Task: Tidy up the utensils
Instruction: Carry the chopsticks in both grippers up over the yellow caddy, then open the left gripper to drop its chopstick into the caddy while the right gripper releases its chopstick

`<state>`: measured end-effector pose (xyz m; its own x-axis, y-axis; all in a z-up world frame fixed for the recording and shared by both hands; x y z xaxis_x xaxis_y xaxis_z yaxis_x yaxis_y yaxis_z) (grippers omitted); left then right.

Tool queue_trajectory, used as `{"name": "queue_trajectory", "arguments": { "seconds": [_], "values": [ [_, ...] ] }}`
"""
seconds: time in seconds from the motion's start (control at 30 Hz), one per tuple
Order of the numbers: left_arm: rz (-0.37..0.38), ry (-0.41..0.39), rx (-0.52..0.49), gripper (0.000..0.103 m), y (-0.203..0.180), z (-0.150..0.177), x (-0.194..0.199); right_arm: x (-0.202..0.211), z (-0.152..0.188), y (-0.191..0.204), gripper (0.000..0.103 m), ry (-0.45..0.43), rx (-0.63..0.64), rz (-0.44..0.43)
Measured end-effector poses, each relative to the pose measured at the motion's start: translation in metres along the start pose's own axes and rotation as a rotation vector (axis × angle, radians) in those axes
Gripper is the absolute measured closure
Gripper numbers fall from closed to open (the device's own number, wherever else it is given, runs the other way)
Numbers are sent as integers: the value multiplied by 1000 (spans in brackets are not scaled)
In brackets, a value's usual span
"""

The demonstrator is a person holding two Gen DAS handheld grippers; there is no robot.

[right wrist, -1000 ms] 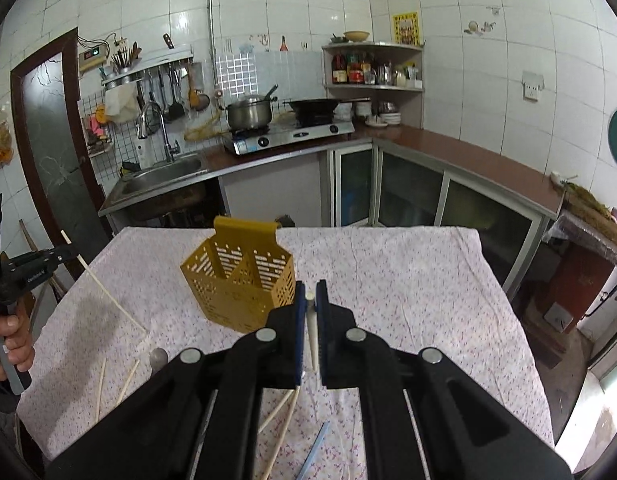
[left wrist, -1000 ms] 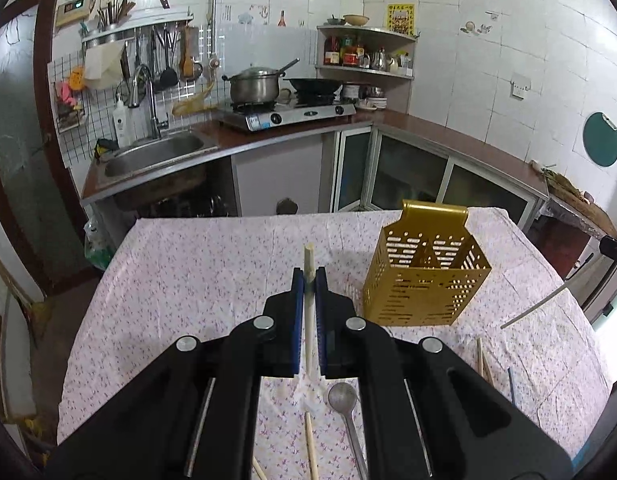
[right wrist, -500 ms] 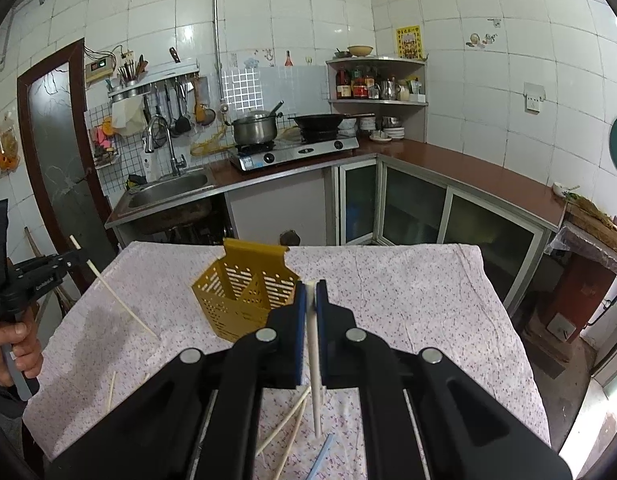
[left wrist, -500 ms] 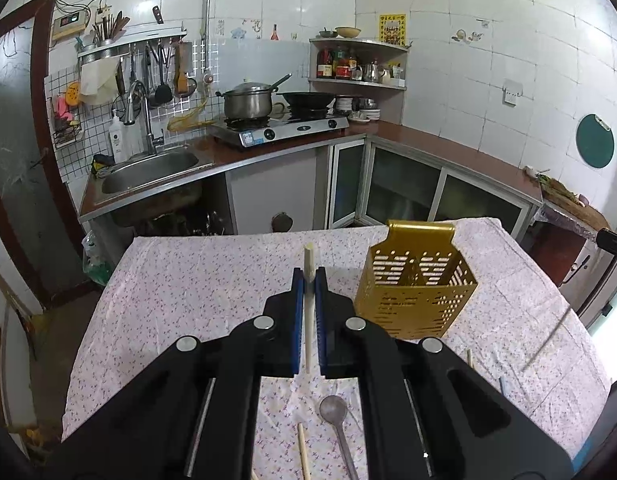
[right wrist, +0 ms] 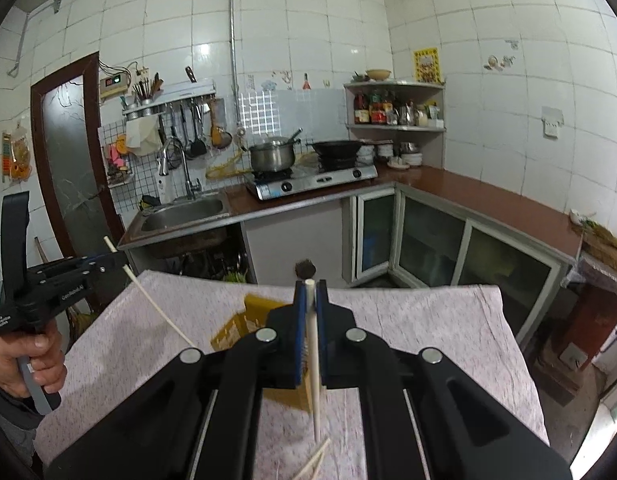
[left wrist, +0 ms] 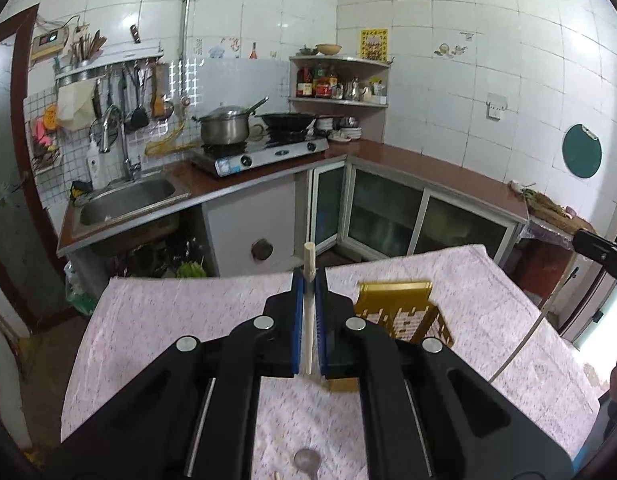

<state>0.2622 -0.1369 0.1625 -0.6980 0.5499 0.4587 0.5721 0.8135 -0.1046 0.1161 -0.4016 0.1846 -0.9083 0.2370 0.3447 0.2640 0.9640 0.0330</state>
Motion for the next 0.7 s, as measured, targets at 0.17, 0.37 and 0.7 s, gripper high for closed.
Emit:
{"name": "queue_trajectory", "arguments": {
  "seconds": [0.17,0.37,0.7],
  "values": [
    [20,-21,-20,99,-9,-26,-8,-16,-24,8,97,-34,-4,-26],
    [43,-36,-49,99,-21,-48,-13,-36,-43,16,97,-53,5,-43],
    [122,-14,-77,99,-41,-57,-26,-72,-46,23,97,-29,-1,-58]
  ]
}}
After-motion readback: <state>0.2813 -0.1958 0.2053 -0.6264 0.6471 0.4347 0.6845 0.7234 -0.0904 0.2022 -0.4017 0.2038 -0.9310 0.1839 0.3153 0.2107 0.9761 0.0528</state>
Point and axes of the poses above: each gripper's, at about its wrist camera, not at the fingertips, and x roughly against the way its jaws point, y to its left, z to its underside, the point moved 4 cm from there along -x, roughly the way its jaws point, and after that the axes turned 9 degrees about z, right-handed, at the moved point
